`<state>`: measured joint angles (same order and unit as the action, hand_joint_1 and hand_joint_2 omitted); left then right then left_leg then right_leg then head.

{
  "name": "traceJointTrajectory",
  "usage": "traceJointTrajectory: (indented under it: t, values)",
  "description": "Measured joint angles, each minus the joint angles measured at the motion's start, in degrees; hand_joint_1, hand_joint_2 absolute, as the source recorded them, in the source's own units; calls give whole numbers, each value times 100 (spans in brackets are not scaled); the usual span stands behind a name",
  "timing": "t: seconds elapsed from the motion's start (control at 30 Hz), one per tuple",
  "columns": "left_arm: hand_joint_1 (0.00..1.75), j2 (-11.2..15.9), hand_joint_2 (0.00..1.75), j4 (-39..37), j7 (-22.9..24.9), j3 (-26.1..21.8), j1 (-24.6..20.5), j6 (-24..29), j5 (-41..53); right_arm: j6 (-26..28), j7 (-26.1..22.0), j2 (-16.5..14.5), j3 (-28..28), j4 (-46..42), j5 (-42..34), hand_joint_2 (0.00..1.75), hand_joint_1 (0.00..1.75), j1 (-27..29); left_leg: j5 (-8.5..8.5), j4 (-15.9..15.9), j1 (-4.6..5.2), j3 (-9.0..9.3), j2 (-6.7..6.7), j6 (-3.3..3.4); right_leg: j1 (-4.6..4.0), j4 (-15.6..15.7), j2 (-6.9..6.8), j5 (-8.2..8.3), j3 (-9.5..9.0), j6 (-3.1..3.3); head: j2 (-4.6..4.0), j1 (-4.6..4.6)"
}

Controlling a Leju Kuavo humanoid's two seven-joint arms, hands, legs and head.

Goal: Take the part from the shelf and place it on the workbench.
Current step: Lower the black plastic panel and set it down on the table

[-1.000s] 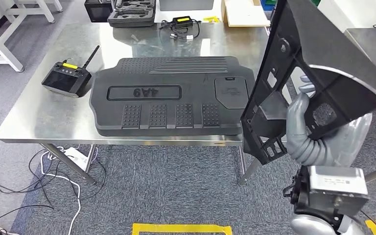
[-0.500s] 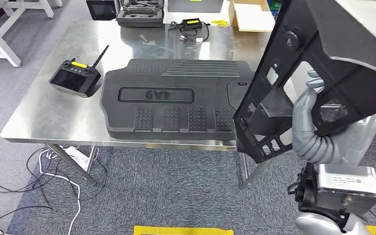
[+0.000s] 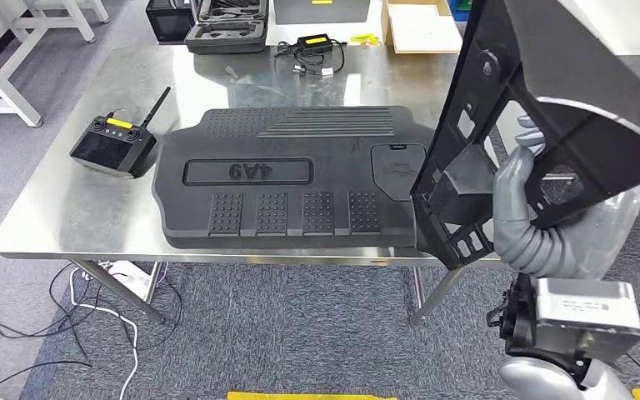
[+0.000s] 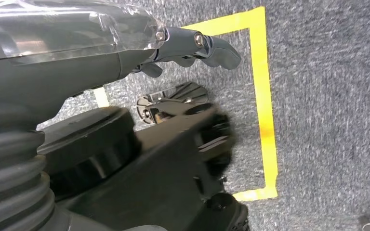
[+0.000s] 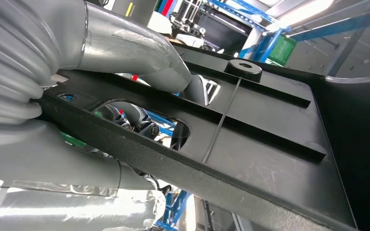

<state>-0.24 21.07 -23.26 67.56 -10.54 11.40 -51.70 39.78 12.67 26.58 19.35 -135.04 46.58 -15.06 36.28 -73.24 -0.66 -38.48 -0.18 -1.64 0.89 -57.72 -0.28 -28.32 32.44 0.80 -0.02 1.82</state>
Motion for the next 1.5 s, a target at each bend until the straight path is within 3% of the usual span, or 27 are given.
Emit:
traceJointTrajectory:
  t: [0.03, 0.07, 0.13, 0.2, 0.37, 0.4, 0.47, 0.5, 0.53, 0.57, 0.6, 0.63, 0.7, 0.73, 0.87, 0.93, 1.0, 1.03, 1.07, 1.1, 1.17, 1.2, 1.27, 1.37, 1.43, 1.5]
  values:
    - [0, 0, 175, 0, 0, 0, 7, 1, 5, 0, -5, 0, 1, 3, -10, 175, 175, 0, -25, -146, -1, -114, 0, -3, -3, -3, 4, -16, -15, 5, 0, -16]
    - [0, 0, 175, 0, 0, 0, 10, 0, 12, 0, -9, 0, 2, 6, -22, 175, 175, 0, -166, -70, -1, -120, 0, -1, -4, -5, 9, -35, -38, 3, 0, -31]
    - [0, 3, 175, 0, 1, 0, 9, -2, 35, 0, -23, -1, 3, 10, -51, 175, 175, -6, -634, 629, -2, 135, 0, 25, -2, -14, 18, -90, -107, -24, 0, -62]
    - [0, 6, 175, 0, 10, 0, 1, -13, 62, -1, -43, -2, 4, 14, -89, 175, 175, -39, -883, 1246, 10, 383, -1, 69, -21, -37, 28, -145, -145, -72, 0, -89]
    - [0, 9, 175, 0, 31, 0, -24, -39, 121, -1, -27, -2, 36, 53, -193, 175, 175, -307, -884, 1462, 21, 458, -3, 235, -5, -139, 32, -257, -112, -205, 0, -50]
    - [0, 11, 175, 1, 33, 0, -36, -40, 132, -1, -9, -2, 48, 67, -205, 175, 175, -386, -891, 1486, 8, 473, 1, 265, 1, -347, 31, -376, -20, -229, 0, -23]
    - [0, 13, 175, 2, 38, 0, -49, -44, 151, -1, 27, -1, 70, 103, -222, 175, 175, -516, -883, 1498, 2, 487, 5, 306, 8, -1083, 27, -704, 354, -266, 0, 47]
    - [0, 13, 175, 2, 40, 0, -49, -46, 160, -1, 44, -2, 81, 123, -228, 175, 175, -554, -875, 1496, 3, 490, 4, 315, 10, -1446, 27, -816, 560, -280, 0, 75]
    - [0, 14, 175, 1, 45, 0, -47, -47, 168, -2, 57, -2, 94, 144, -231, 175, 175, -576, -864, 1495, 3, 497, 1, 320, 12, -1661, 26, -825, 702, -288, 0, 98]
    - [0, 14, 175, 1, 49, 0, -46, -48, 172, -2, 67, -2, 111, 164, -233, 175, 175, -597, -852, 1493, 3, 510, -3, 320, 15, -1656, 26, -717, 741, -288, 0, 121]
    - [0, 15, 175, 1, 51, 0, -45, -48, 174, -2, 72, -2, 129, 185, -234, 175, 175, -629, -836, 1492, 2, 533, -10, 312, 17, -1416, 26, -501, 666, -281, 0, 147]
    - [0, 15, 175, 1, 52, 0, -46, -48, 175, -2, 74, -2, 146, 203, -232, 175, 175, -666, -815, 1491, 1, 563, -16, 298, 19, -1017, 24, -242, 514, -268, 0, 174]
    - [0, 15, 175, 2, 56, 0, -51, -49, 183, -2, 82, -2, 170, 232, -211, 175, 175, -736, -774, 1482, 16, 597, -22, 250, -5, -317, 24, 51, 224, -227, 0, 206]
    - [0, 15, 175, 2, 63, 0, -54, -50, 189, -1, 93, -2, 178, 242, -199, 175, 175, -756, -765, 1482, 23, 599, -23, 222, -20, -150, 26, 76, 160, -206, 0, 205]
    - [0, 15, 175, 2, 99, 0, -71, -61, 226, -3, 122, -2, 229, 299, -242, 175, 175, -902, -683, 1399, 23, 588, -16, 105, -13, -58, 39, 50, 121, -115, 0, 138]
    - [0, 15, 175, 2, 105, 0, -84, -61, 239, -5, 130, -2, 271, 346, -320, 175, 175, -1042, -424, 917, 18, 385, -11, 60, 5, -29, 22, 43, 80, -56, 0, 66]
    - [0, 15, 175, 2, 105, 0, -77, -60, 241, -7, 148, -3, 327, 410, -397, 175, 175, -1157, -131, 158, 13, -13, -9, 41, -5, -30, 11, 17, 58, -11, 0, -4]
    - [0, 15, 175, 2, 105, 0, -67, -60, 241, -7, 158, -3, 361, 446, -431, 175, 175, -1201, -87, -96, 11, -167, -8, 38, -9, -31, 10, 5, 45, -1, 0, -20]
    - [0, 15, 175, 2, 105, 0, -58, -59, 241, -7, 169, -4, 394, 482, -460, 175, 175, -1240, -153, -153, 9, -231, -8, 39, -11, -32, 13, -10, 28, 3, 0, -34]
    - [0, 15, 175, 2, 105, 0, -52, -58, 241, -7, 176, -4, 424, 514, -482, 175, 175, -1273, -329, 20, 7, -184, -8, 45, -10, -35, 16, -29, 2, -3, 0, -51]
    - [0, 16, 175, 2, 106, -1, -50, -54, 241, -7, 179, -4, 471, 562, -498, 175, 175, -1331, -761, 757, 3, 116, -10, 69, -12, -44, 21, -82, -58, -35, 0, -82]
    - [0, 17, 175, 2, 105, -1, -51, -51, 241, -7, 179, -4, 492, 581, -506, 175, 175, -1361, -887, 1087, 5, 248, -11, 85, -22, -59, 26, -109, -73, -59, 0, -98]
    - [0, 17, 175, 2, 107, -2, -43, -44, 241, -7, 175, -4, 534, 619, -544, 175, 175, -1420, -915, 1355, 22, 345, -15, 119, -38, -69, 33, -136, -75, -104, 0, -98]
    - [0, 18, 175, 3, 105, -4, -35, -31, 240, -6, 158, -4, 585, 672, -614, 175, 175, -1474, -911, 1418, 19, 369, -16, 207, -19, -102, 30, -198, -75, -181, 0, -77]
    - [0, 19, 175, 6, 103, -7, -39, -23, 240, -5, 121, -6, 613, 708, -655, 175, 175, -1514, -911, 1457, -1, 407, -11, 265, -8, -506, 26, -426, 101, -233, 0, -24]
    - [0, 19, 175, 11, 103, -9, -35, -17, 241, -4, 79, -10, 647, 752, -688, 175, 175, -1537, -893, 1460, 4, 425, -7, 299, -5, -1273, 25, -736, 504, -266, 0, 44]
